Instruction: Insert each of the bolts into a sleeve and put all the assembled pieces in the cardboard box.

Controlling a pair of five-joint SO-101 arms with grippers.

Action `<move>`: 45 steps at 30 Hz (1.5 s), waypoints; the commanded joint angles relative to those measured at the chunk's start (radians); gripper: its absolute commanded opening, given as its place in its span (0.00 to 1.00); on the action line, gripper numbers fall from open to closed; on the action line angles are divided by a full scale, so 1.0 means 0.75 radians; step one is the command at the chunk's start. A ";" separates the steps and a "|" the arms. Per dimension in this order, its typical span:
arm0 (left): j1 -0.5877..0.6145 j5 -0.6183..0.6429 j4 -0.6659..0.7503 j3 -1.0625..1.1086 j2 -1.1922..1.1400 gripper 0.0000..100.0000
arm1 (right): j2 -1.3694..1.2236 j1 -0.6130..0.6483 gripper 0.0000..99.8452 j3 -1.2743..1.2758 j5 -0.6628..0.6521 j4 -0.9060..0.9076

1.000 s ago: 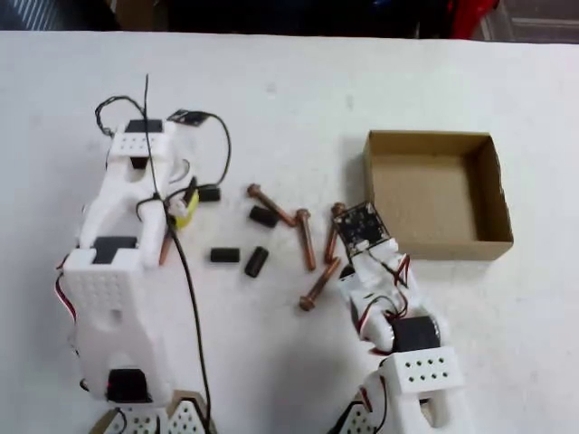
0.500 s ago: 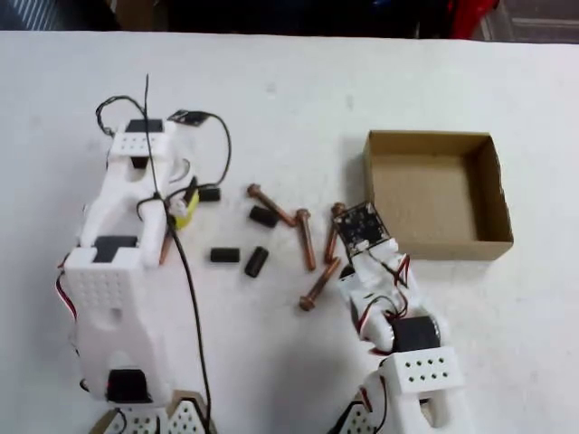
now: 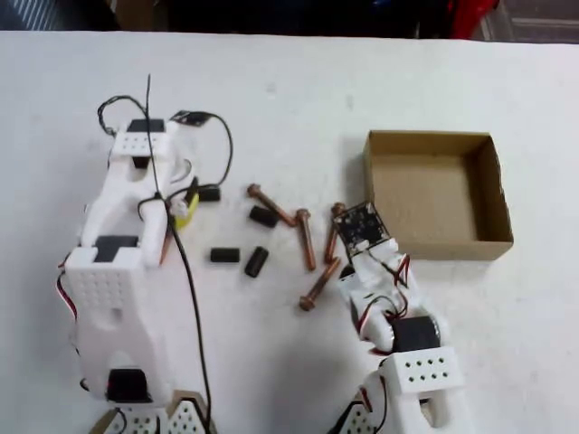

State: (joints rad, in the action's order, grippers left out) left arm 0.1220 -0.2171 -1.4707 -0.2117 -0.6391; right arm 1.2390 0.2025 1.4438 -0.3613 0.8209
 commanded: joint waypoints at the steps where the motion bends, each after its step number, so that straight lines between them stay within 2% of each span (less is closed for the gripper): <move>1: -0.001 0.004 -0.096 -0.037 0.146 0.02 | 0.021 0.019 0.02 -0.014 0.012 -0.034; 6: -0.001 0.100 -0.178 -0.018 0.365 0.02 | 0.021 0.122 0.02 -0.014 0.014 -0.034; 9: -0.036 0.121 -0.180 0.102 0.504 0.02 | 0.024 0.161 0.02 -0.023 0.014 -0.036; 17: -0.073 0.123 0.055 0.548 0.969 0.02 | 0.024 0.304 0.02 -0.043 0.014 -0.091; 25: -0.071 0.123 0.057 0.771 1.235 0.02 | 0.024 0.453 0.02 -0.092 0.014 -0.107; 33: -0.069 0.131 0.063 0.925 1.384 0.02 | 0.021 0.613 0.02 -0.086 0.004 -0.341; 41: -0.069 0.133 0.063 1.045 1.658 0.02 | 0.015 0.631 0.02 -0.065 0.014 -0.545; 45: -0.066 0.135 0.131 1.131 1.803 0.02 | 0.021 0.633 0.02 0.045 0.014 -0.754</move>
State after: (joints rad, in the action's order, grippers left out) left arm 0.0775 -0.1266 -1.4400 0.6199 0.6176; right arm 1.2375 0.6659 1.4484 -0.3598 0.4081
